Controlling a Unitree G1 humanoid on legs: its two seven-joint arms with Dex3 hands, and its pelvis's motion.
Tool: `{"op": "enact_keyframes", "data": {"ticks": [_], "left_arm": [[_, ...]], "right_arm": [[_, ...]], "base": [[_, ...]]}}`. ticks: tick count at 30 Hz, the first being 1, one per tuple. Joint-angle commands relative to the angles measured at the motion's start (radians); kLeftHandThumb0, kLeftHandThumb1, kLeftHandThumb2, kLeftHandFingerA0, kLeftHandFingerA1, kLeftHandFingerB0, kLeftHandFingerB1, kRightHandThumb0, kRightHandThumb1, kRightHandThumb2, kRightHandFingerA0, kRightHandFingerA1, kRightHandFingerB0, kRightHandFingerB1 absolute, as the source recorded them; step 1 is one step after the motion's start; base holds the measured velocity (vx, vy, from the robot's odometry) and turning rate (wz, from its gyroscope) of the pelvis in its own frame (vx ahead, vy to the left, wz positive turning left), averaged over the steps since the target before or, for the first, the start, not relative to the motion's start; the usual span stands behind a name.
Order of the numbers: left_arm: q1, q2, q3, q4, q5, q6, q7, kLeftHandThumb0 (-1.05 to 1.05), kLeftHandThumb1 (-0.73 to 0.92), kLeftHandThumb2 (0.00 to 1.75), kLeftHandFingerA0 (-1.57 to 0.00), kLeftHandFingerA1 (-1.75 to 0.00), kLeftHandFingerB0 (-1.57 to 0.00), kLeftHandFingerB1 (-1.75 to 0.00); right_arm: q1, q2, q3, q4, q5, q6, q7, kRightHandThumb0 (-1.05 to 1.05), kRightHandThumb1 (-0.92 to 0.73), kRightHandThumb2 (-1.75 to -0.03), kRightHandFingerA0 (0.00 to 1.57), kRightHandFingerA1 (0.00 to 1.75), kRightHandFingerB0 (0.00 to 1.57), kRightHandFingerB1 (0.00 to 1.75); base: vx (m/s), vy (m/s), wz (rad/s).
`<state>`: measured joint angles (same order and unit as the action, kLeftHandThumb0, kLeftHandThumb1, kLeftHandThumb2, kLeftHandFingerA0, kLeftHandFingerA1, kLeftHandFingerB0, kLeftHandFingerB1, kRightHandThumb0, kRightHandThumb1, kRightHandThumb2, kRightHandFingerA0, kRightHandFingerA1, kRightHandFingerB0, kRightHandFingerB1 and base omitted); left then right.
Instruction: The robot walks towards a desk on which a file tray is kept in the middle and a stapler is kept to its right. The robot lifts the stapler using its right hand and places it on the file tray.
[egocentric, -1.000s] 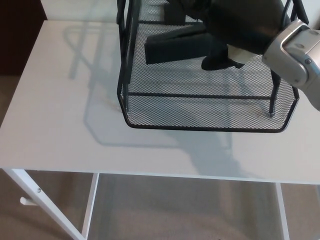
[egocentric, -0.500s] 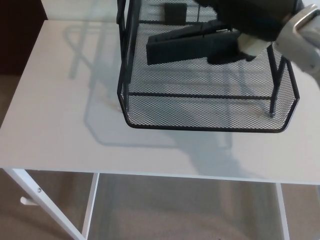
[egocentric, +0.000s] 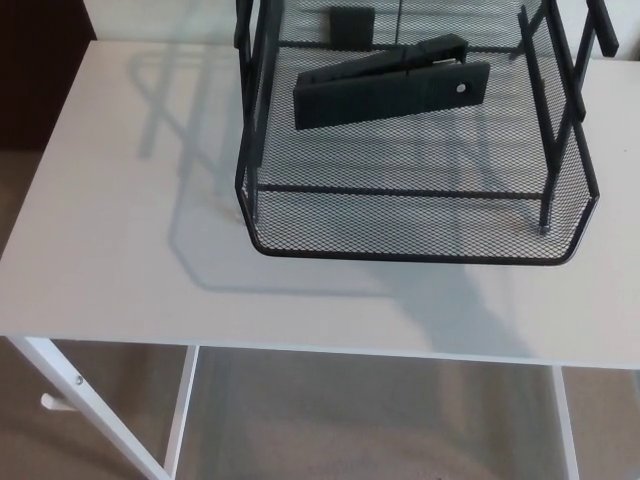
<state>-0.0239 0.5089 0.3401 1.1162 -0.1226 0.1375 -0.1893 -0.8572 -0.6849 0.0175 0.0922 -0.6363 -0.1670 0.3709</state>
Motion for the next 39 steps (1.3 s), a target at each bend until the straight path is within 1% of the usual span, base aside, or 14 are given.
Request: {"op": "enact_keyframes", "data": {"ticks": [1, 4, 5, 6, 7, 8, 14, 15, 17, 27, 28, 31, 38, 39], "left_arm": [[-0.004, 0.024, -0.007, 0.012, 0.010, -0.038, 0.007, -0.75, 0.75, 1.08, -0.31, -0.62, -0.09, -0.49], [-0.008, 0.028, -0.009, 0.004, 0.010, -0.032, -0.002, -0.74, 0.74, 1.08, -0.27, -0.60, -0.08, -0.48], [-0.009, 0.027, -0.006, -0.002, 0.007, -0.022, 0.008, -0.73, 0.74, 1.08, -0.28, -0.60, -0.08, -0.48], [-0.009, 0.026, -0.005, -0.004, 0.006, -0.019, 0.010, -0.73, 0.74, 1.08, -0.28, -0.60, -0.08, -0.48], [-0.016, 0.027, -0.008, -0.006, 0.009, -0.016, 0.013, -0.73, 0.74, 1.08, -0.28, -0.60, -0.09, -0.49], [-0.014, 0.029, -0.010, -0.010, 0.011, -0.021, 0.005, -0.73, 0.76, 1.11, -0.26, -0.60, -0.04, -0.45], [-0.023, 0.029, -0.014, 0.008, 0.015, -0.039, 0.001, -0.74, 0.75, 1.11, -0.26, -0.59, -0.05, -0.45], [-0.022, 0.029, -0.013, 0.012, 0.015, -0.045, -0.001, -0.74, 0.76, 1.11, -0.26, -0.59, -0.04, -0.44], [-0.014, 0.029, -0.015, 0.003, 0.021, -0.028, 0.022, -0.74, 0.76, 1.08, -0.35, -0.62, -0.10, -0.47], [-0.026, 0.028, -0.006, 0.008, 0.014, 0.005, 0.049, -0.71, 0.75, 1.08, -0.32, -0.60, -0.06, -0.44], [-0.029, 0.027, -0.007, 0.016, 0.015, 0.002, 0.053, -0.74, 0.76, 1.07, -0.36, -0.63, -0.09, -0.47], [-0.041, 0.020, -0.015, 0.024, 0.023, -0.002, 0.058, -0.74, 0.76, 1.07, -0.35, -0.63, -0.09, -0.48], [-0.025, 0.022, -0.029, 0.031, 0.033, -0.011, 0.053, -0.74, 0.92, 0.69, -0.38, -0.61, -0.16, -0.38], [-0.023, 0.021, -0.025, 0.031, 0.027, -0.005, 0.056, -0.74, 0.74, 1.08, -0.37, -0.65, -0.11, -0.49]], "right_arm": [[0.273, -0.231, -0.967, -0.183, 0.471, 0.461, 0.450, -0.76, -0.66, -0.59, 0.00, 0.60, 0.06, 0.42], [0.419, -0.200, -1.144, -0.104, 0.415, 0.449, 0.390, -0.79, -0.52, -0.92, 0.27, 0.75, 0.03, 0.41], [0.517, -0.174, -1.205, -0.052, 0.374, 0.411, 0.321, -0.79, -0.70, -0.60, 0.76, 1.60, 0.00, 0.42], [0.545, -0.167, -1.222, -0.038, 0.365, 0.401, 0.301, -0.79, -0.70, -0.60, 0.76, 1.60, 0.00, 0.42], [0.619, -0.157, -1.239, 0.034, 0.362, 0.311, 0.222, -0.81, -0.72, -0.62, 0.01, 1.48, 0.00, 0.39], [0.687, -0.143, -1.253, 0.107, 0.363, 0.260, 0.145, -0.78, -0.58, -0.92, 0.22, 0.81, 0.03, 0.28], [0.853, -0.014, -1.251, 0.429, 0.454, 0.199, -0.232, -0.37, -0.54, -1.06, 0.05, 0.57, 0.00, 0.53], [0.867, -0.016, -1.235, 0.477, 0.459, 0.185, -0.256, -0.58, -0.53, -0.86, 0.42, 0.73, 0.03, 0.40], [0.917, 0.059, -1.212, 0.516, 0.481, 0.204, -0.284, -0.55, -0.60, -0.83, 0.00, 0.29, 0.03, 0.33], [0.790, 0.378, -1.421, 0.138, 0.486, 0.668, -0.400, -0.47, -0.64, -0.59, 0.10, 0.75, 0.09, 0.35], [0.710, 0.433, -1.548, 0.089, 0.590, 0.715, -0.445, -0.63, -0.64, -0.61, 0.61, 1.15, 0.32, 0.52], [0.684, 0.449, -1.598, 0.119, 0.584, 0.752, -0.476, -0.61, -0.67, -0.60, 0.58, 1.28, 0.32, 0.67], [1.054, 0.505, -1.115, 0.194, 0.228, 0.530, -0.296, -0.67, -0.62, -0.95, 0.32, 0.65, 0.04, 0.27], [1.040, 0.517, -1.125, 0.190, 0.249, 0.548, -0.308, -0.68, -0.61, -0.91, 0.53, 0.74, 0.06, 0.39]], "base": [[0.00, 0.000, 0.00], [0.00, 0.000, 0.00], [0.00, 0.000, 0.00], [0.00, 0.000, 0.00], [0.00, 0.000, 0.00], [0.00, 0.000, 0.00], [0.00, 0.000, 0.00], [0.00, 0.000, 0.00], [0.00, 0.000, 0.00], [0.00, 0.000, 0.00], [0.00, 0.000, 0.00], [0.00, 0.000, 0.00], [0.00, 0.000, 0.01], [0.00, 0.000, 0.00]]}}
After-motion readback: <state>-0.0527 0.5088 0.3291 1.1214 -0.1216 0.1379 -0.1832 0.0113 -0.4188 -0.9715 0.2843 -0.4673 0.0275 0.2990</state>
